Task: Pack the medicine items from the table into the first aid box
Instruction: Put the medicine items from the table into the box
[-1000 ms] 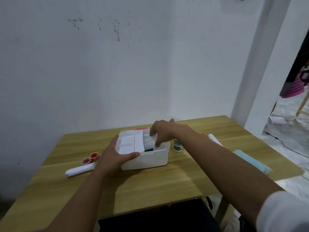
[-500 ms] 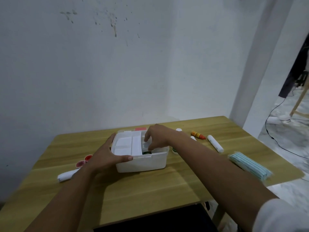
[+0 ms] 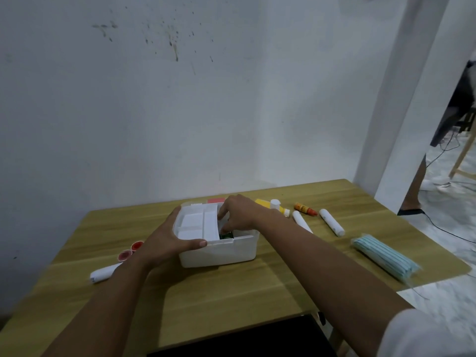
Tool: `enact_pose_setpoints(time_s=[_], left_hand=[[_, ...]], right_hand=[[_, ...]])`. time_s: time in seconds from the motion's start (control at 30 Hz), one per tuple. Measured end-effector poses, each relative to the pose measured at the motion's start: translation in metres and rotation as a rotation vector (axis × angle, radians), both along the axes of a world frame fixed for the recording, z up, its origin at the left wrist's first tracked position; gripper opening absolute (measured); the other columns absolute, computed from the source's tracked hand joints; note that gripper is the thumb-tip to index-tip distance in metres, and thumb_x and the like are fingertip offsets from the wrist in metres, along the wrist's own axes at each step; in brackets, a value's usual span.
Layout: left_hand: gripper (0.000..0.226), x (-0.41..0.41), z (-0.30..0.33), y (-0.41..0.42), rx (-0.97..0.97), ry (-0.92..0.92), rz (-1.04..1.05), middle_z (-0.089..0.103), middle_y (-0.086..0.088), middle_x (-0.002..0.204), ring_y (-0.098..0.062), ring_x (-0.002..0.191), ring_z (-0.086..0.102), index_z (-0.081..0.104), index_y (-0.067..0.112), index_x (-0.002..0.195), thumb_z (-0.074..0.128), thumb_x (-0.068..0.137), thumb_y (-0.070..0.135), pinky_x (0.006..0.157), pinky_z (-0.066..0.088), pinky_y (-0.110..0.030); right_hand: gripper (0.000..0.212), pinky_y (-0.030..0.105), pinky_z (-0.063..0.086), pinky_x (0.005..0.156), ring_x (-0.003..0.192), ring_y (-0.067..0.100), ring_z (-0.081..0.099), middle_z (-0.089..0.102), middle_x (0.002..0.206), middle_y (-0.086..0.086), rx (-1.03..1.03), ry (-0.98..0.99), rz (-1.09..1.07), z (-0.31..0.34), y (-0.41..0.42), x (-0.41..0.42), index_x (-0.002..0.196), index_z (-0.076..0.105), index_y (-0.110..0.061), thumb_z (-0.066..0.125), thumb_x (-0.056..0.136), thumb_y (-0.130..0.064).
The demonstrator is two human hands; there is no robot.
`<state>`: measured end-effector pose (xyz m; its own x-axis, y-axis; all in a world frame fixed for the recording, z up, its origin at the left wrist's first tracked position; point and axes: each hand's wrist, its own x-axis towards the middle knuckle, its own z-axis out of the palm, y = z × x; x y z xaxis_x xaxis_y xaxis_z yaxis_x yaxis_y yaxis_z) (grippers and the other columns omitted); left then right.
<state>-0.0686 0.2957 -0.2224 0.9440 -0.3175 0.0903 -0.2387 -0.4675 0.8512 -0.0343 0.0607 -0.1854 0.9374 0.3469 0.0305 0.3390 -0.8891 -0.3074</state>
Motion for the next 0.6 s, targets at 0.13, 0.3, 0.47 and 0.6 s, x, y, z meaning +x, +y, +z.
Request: enact_pose_setpoints(time_s=[0.13, 0.3, 0.47, 0.6], left_hand=[[0.098, 0.0022, -0.0031, 0.0007, 0.013, -0.013, 0.01, 0.05, 0.028, 0.132, -0.002, 0.117, 0.052, 0.035, 0.054, 0.138, 0.089, 0.057, 0.063, 0.083, 0.051, -0.024], [0.105, 0.0029, -0.0045, 0.0008, -0.009, -0.006, 0.004, 0.053, 0.023, 0.134, -0.008, 0.121, 0.052, 0.037, 0.047, 0.143, 0.089, 0.053, 0.065, 0.082, 0.05, -0.025], [0.087, -0.002, -0.0005, -0.0039, -0.018, -0.002, 0.004, 0.046, 0.033, 0.123, -0.003, 0.113, 0.051, 0.036, 0.058, 0.124, 0.089, 0.056, 0.061, 0.076, 0.046, -0.019], [0.09, 0.0011, -0.0042, -0.0046, -0.02, 0.012, 0.029, 0.046, 0.028, 0.122, -0.012, 0.119, 0.047, 0.03, 0.051, 0.132, 0.091, 0.067, 0.045, 0.074, 0.044, -0.017]], right_hand=[[0.038, 0.033, 0.055, 0.081, 0.099, 0.02, 0.063, 0.073, 0.111, 0.001, 0.053, 0.017, -0.024, -0.0009, 0.0047, -0.0012, 0.108, 0.079, -0.018, 0.086, 0.071, -0.024], [0.024, 0.04, 0.061, 0.077, 0.086, 0.017, 0.067, 0.077, 0.094, -0.001, 0.1, 0.022, -0.06, -0.0025, 0.0074, -0.002, 0.092, 0.082, -0.017, 0.086, 0.07, -0.025], [0.032, 0.035, 0.058, 0.081, 0.094, 0.019, 0.066, 0.075, 0.105, 0.001, 0.132, 0.015, -0.06, -0.0009, 0.0032, -0.0039, 0.101, 0.08, -0.01, 0.088, 0.071, -0.021], [0.03, 0.036, 0.059, 0.081, 0.092, 0.017, 0.067, 0.076, 0.104, 0.001, 0.154, 0.017, -0.067, -0.0033, 0.0042, -0.0035, 0.1, 0.081, -0.011, 0.088, 0.071, -0.02]])
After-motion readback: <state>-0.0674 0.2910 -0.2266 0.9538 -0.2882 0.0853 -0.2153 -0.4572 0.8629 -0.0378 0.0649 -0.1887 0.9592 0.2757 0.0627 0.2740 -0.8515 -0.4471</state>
